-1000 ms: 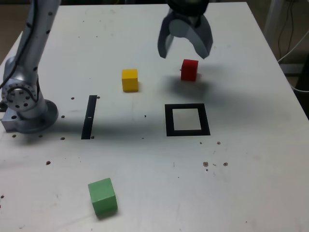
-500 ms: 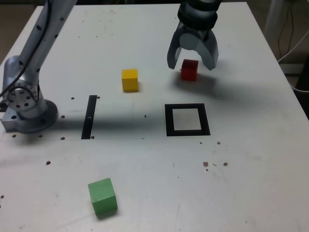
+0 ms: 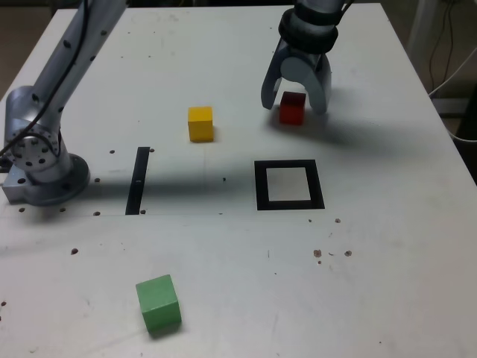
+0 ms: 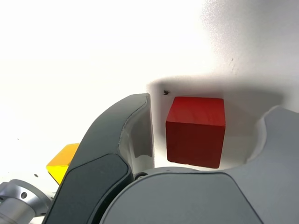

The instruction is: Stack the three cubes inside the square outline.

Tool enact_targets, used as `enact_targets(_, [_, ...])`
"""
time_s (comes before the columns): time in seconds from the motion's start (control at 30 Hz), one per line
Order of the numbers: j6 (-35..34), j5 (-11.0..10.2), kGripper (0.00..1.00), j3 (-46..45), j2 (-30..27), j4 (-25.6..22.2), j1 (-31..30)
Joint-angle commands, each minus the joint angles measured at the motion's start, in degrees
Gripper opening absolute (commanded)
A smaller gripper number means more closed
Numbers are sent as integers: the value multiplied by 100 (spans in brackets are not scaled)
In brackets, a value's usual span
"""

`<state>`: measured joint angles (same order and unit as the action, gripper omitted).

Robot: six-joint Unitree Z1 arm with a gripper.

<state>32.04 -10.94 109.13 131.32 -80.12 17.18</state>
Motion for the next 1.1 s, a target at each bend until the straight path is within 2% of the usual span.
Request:
enact_targets(0.0, [-13,18,53,0,34,5,4])
enact_targets(0.13, [-13,36,41,-1,53,38,4])
enact_targets(0.57, [18,90,18,11,93,22,-64])
enact_targets(1.07, [5,99,15,-6,13,-121,-226])
